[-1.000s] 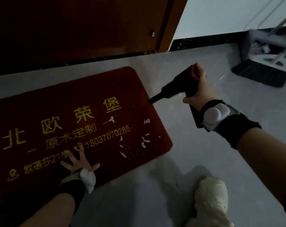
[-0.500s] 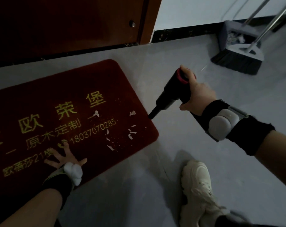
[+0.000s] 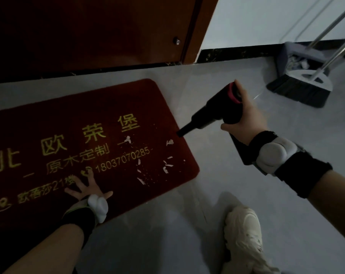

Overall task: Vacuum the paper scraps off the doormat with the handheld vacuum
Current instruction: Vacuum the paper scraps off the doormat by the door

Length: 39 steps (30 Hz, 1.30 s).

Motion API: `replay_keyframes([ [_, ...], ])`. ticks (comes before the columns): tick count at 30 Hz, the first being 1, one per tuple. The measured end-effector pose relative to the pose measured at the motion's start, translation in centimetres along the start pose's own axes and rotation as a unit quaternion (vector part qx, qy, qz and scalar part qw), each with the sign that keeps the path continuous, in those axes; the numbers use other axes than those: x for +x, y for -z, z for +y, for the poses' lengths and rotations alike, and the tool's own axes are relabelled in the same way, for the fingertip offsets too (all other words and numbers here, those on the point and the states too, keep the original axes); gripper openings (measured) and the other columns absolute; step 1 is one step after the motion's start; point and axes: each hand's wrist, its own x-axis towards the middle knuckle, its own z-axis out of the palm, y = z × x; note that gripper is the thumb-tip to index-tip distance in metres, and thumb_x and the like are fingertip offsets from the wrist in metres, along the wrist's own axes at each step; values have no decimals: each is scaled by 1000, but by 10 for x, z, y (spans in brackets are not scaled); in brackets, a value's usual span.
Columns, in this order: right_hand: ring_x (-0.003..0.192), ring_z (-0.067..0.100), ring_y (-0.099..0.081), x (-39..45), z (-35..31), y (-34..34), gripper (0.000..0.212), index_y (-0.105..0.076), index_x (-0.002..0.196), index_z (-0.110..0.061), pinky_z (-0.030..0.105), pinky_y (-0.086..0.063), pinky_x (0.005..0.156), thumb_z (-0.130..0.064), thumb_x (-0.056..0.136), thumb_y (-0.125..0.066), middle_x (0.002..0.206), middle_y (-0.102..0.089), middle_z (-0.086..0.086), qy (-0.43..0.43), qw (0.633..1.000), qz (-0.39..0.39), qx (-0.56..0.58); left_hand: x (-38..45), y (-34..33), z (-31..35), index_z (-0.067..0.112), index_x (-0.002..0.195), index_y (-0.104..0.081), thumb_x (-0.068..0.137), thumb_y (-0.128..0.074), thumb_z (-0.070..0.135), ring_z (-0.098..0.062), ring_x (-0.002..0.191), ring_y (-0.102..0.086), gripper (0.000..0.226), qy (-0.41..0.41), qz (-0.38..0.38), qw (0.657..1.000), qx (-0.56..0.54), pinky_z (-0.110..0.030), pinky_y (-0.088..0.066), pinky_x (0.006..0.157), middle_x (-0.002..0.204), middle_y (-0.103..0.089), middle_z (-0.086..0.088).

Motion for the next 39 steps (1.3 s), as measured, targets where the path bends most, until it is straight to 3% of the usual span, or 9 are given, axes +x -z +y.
replay_keyframes([
  [4, 97, 31, -62, 10, -24, -32, 107, -4, 151, -37, 38, -51, 74, -7, 74, -72, 128, -57, 9, 28, 996, 28, 77, 3, -3, -1, 31, 144, 24, 71, -71, 58, -43, 141, 16, 122, 4, -9, 1000, -16, -60, 2, 112, 151, 24, -23],
  [7, 81, 23, -59, 22, -44, -56, 106, -3, 151, -36, 26, -46, 62, -6, 76, -71, 120, -61, 10, 44, 992, 45, 108, 3, -3, -5, 32, 145, 22, 71, -72, 56, -44, 141, 16, 122, 14, -4, 1000, -25, -61, 1, 111, 151, 26, -21],
  [11, 79, 26, -60, 33, -59, -72, 106, 2, 150, -40, 35, -46, 72, -6, 77, -67, 100, -64, 11, 66, 996, -4, 62, 6, -4, -5, 32, 145, 21, 72, -73, 52, -44, 140, 18, 121, 10, -7, 999, -35, -63, 1, 111, 151, 28, -20],
  [14, 70, 25, -58, 37, -55, -70, 108, 3, 150, -41, 31, -41, 63, -4, 76, -67, 88, -61, 8, 85, 994, -32, 54, 9, -7, -5, 32, 145, 21, 71, -75, 49, -41, 140, 21, 123, 8, -7, 999, -41, -65, 0, 109, 151, 29, -18],
  [23, 102, 33, -61, 30, -27, -22, 116, -2, 148, -41, 37, -50, 81, -2, 70, -77, 125, -57, 11, 87, 987, -132, 16, -1, -2, 2, 34, 145, 22, 72, -75, 48, -42, 139, 21, 122, 22, -13, 998, -58, -67, -7, 109, 150, 32, -17],
  [26, 101, 31, -60, 28, -18, -7, 115, -4, 149, -39, 30, -43, 77, 0, 68, -76, 122, -59, 9, 104, 981, -161, -19, -4, 2, 4, 34, 144, 23, 74, -73, 47, -43, 139, 21, 120, 25, -22, 998, -60, -67, -7, 109, 151, 31, -17],
  [34, 99, 29, -60, 24, 0, 7, 114, -8, 147, -43, 39, -49, 85, 1, 67, -75, 116, -60, 6, 125, 967, -219, -38, -5, 1, 4, 34, 146, 20, 72, -76, 46, -43, 140, 20, 121, 20, -11, 998, -60, -67, -5, 108, 152, 28, -16],
  [39, 98, 22, -57, 20, 17, 14, 112, -13, 148, -39, 36, -47, 86, 4, 66, -76, 116, -56, 0, 111, 965, -234, -30, -4, 2, 4, 30, 145, 23, 73, -74, 48, -45, 140, 17, 122, 25, -6, 999, -37, -64, -3, 110, 151, 27, -19],
])
